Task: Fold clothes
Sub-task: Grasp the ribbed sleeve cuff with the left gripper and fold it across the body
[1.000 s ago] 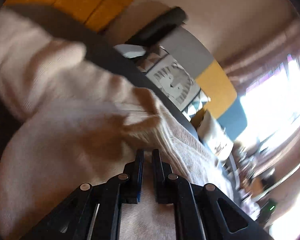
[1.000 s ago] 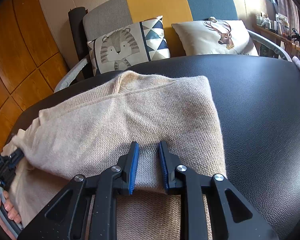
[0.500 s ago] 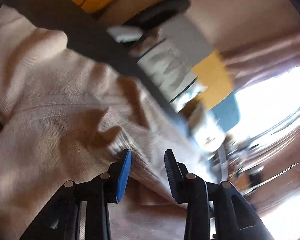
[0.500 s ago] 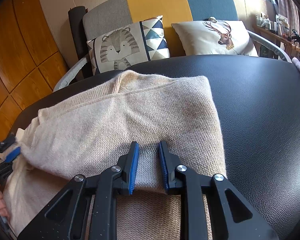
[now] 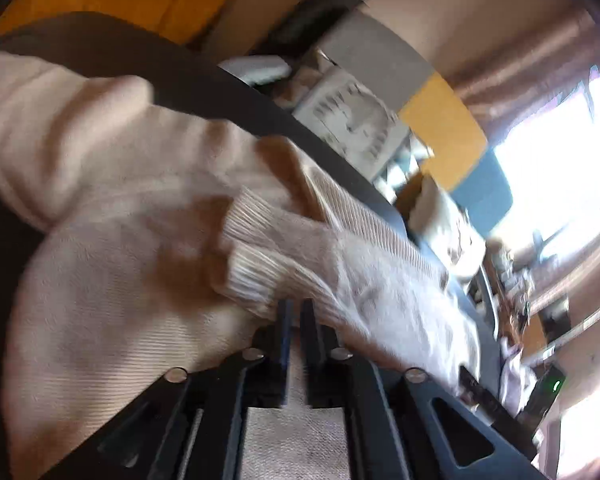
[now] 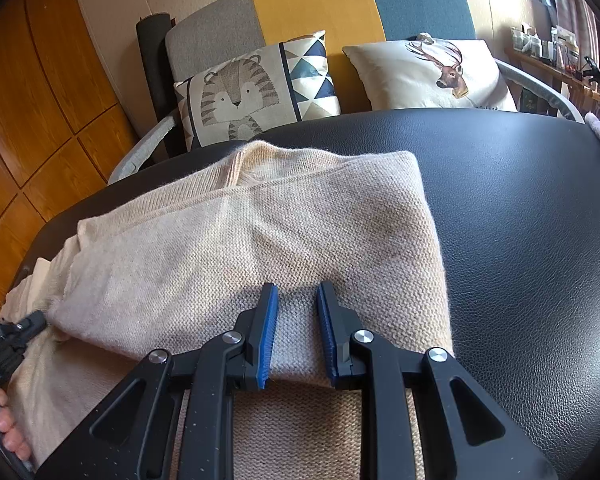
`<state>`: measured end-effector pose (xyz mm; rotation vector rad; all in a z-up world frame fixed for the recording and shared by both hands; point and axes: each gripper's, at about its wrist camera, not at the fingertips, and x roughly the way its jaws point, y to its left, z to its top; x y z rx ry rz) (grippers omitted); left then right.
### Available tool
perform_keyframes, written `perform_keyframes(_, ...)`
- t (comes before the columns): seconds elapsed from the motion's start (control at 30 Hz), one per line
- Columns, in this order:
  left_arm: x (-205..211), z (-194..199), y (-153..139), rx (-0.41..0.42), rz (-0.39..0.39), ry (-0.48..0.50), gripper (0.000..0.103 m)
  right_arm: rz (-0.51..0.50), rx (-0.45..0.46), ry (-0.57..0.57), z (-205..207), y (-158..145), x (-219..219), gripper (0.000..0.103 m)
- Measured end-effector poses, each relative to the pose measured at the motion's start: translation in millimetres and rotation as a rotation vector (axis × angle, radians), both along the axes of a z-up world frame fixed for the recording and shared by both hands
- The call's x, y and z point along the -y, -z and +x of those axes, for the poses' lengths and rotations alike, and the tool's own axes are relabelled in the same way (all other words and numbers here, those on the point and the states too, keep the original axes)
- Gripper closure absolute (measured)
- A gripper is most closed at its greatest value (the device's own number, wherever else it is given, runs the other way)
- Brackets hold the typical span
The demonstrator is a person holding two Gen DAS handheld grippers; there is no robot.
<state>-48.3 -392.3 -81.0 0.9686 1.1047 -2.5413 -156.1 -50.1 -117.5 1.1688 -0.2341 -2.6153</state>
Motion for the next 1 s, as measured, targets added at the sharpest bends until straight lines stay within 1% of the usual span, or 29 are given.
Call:
perform_keyframes(0.03,7.0,0.8,-0.1,-0.002,0.005,-0.031,0.080,-0.002,0.000,0.000,-0.1,-0.1,-0.4,0.081)
perform_keyframes(0.1,17.2,-11.3,5.4,0.038,0.043,0.000,0.074,-0.007,0.001,-0.001,-0.5,-0.1,-1.4,0.081)
perform_keyframes(0.17,26.8,-25.5,11.6,0.085,0.083,0.042,0.073,-0.010,0.002,-0.002,-0.8,-0.1,-2.3,0.081)
perform_keyframes(0.23,30.5,-33.7,8.6,0.110,0.065,0.067,0.073,-0.012,0.002,-0.003,-1.2,-0.3,-3.1,0.081)
perform_keyframes(0.3,33.7,-34.8,5.0,0.100,0.076,0.063,0.068,-0.015,0.003,-0.004,-1.3,-0.4,-3.2,0.081)
perform_keyframes(0.37,37.1,-39.0,10.3,0.128,0.131,0.089,0.068,-0.013,0.003,-0.003,-1.4,-0.5,-2.7,0.081)
perform_keyframes(0.43,39.0,-39.4,12.1,0.128,0.175,0.111,0.068,-0.014,0.004,-0.003,-1.7,-1.0,-1.6,0.081)
perform_keyframes(0.47,40.2,-38.9,10.4,0.123,0.182,0.112,0.068,-0.017,0.004,-0.003,-1.9,-1.0,-1.6,0.081)
perform_keyframes(0.53,46.8,-34.8,2.7,0.096,0.151,0.079,0.068,-0.021,0.005,-0.003,-2.1,-0.9,-1.7,0.081)
perform_keyframes(0.57,52.9,-32.0,-1.3,0.089,0.112,0.039,0.068,-0.020,0.005,-0.003,-2.1,-1.0,-1.7,0.081)
perform_keyframes(0.6,57.8,-28.7,-1.2,0.087,0.095,0.014,0.068,-0.019,0.005,-0.003,-2.0,-1.1,-1.8,0.081)
perform_keyframes(0.63,60.9,-27.7,1.0,0.084,0.105,0.017,0.068,-0.018,0.005,-0.003,-2.0,-1.2,-1.6,0.081)
perform_keyframes(0.7,59.5,-34.9,8.1,0.098,0.149,0.106,0.068,-0.016,0.004,-0.003,-2.1,-1.2,-1.5,0.081)
perform_keyframes(0.77,51.1,-42.9,13.1,0.111,0.168,0.204,0.068,-0.014,0.004,-0.004,-2.1,-1.3,-1.6,0.081)
perform_keyframes(0.83,45.2,-44.9,11.1,0.102,0.155,0.238,0.068,-0.014,0.004,-0.004,-2.1,-1.4,-1.3,0.081)
perform_keyframes(0.87,44.0,-45.7,10.1,0.099,0.154,0.237,0.068,-0.014,0.004,-0.004,-2.0,-1.4,-1.1,0.081)
perform_keyframes(0.93,45.3,-46.0,11.0,0.085,0.188,0.224,0.070,-0.014,0.004,-0.005,-2.2,-2.1,-1.5,0.081)
perform_keyframes(0.97,44.4,-46.0,11.3,0.098,0.171,0.219,0.081,-0.013,0.004,-0.005,-1.9,-2.4,-1.6,0.081)
perform_keyframes(1.0,42.9,-46.0,11.5,0.117,0.143,0.213,0.103,-0.012,0.004,-0.005,-1.8,-2.6,-1.6,0.081)
